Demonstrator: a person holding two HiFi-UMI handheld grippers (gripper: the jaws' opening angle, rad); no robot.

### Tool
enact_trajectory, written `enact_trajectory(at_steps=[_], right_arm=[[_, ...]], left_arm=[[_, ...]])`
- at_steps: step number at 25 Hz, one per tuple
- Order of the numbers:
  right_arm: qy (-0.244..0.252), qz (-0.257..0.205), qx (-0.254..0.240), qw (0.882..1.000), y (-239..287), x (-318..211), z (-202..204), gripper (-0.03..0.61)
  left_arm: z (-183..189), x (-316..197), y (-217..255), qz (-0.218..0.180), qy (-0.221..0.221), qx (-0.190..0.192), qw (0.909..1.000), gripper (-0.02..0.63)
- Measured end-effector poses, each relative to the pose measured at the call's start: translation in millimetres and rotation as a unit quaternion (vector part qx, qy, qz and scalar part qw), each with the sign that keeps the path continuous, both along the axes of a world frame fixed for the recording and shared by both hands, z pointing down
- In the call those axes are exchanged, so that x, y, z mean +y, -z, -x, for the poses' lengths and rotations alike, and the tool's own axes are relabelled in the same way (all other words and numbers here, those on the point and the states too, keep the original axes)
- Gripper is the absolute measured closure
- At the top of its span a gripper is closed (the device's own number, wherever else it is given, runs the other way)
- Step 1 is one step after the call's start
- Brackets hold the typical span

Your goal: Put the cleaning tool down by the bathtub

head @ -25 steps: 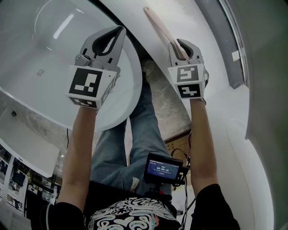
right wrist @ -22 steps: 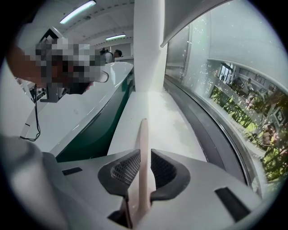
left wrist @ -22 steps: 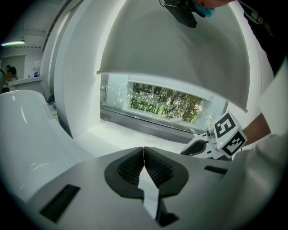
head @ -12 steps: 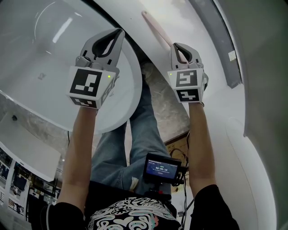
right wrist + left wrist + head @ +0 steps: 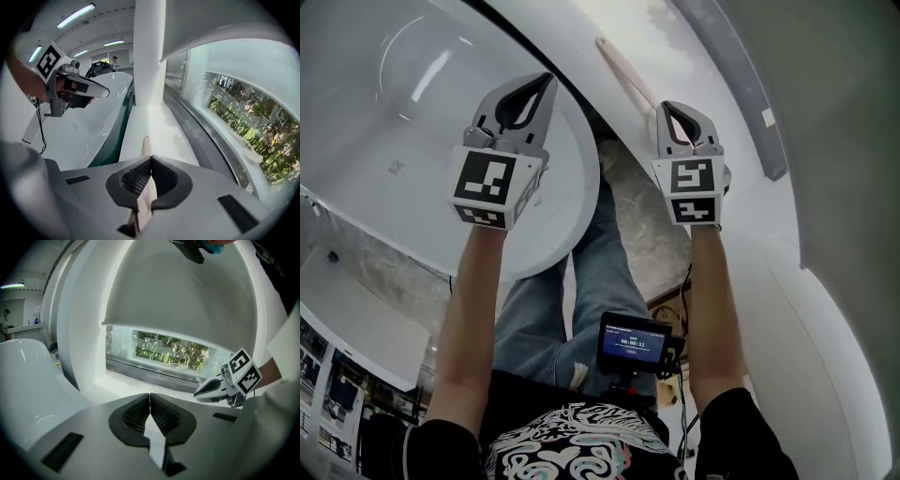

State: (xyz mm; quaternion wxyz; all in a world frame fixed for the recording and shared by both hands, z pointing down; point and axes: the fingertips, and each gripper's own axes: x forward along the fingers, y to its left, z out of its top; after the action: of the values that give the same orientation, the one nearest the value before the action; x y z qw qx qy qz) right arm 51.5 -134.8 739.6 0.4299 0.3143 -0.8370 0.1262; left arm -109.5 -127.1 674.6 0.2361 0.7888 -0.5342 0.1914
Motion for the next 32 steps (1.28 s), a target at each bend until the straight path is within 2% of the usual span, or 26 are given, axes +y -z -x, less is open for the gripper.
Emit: enact_trajectory(at_steps=[14, 24, 32], right_arm=[[-0.024, -0.058, -0.026, 0.998, 106, 6, 18, 0.551], [-0.058, -0.109, -0.056, 0.991, 204, 17, 25, 0.551], [-0.094, -0.139, -0.072, 0.983, 277, 36, 27, 0.551]], left_arm=[[14, 12, 76, -0.036, -0.021, 0.000, 0.9991, 0.597], [34, 17, 161, -0.077, -0.016, -0.005, 0.9969, 0.597], [51, 41, 225, -0.102, -0.023, -0.010, 0.9945, 0.597]])
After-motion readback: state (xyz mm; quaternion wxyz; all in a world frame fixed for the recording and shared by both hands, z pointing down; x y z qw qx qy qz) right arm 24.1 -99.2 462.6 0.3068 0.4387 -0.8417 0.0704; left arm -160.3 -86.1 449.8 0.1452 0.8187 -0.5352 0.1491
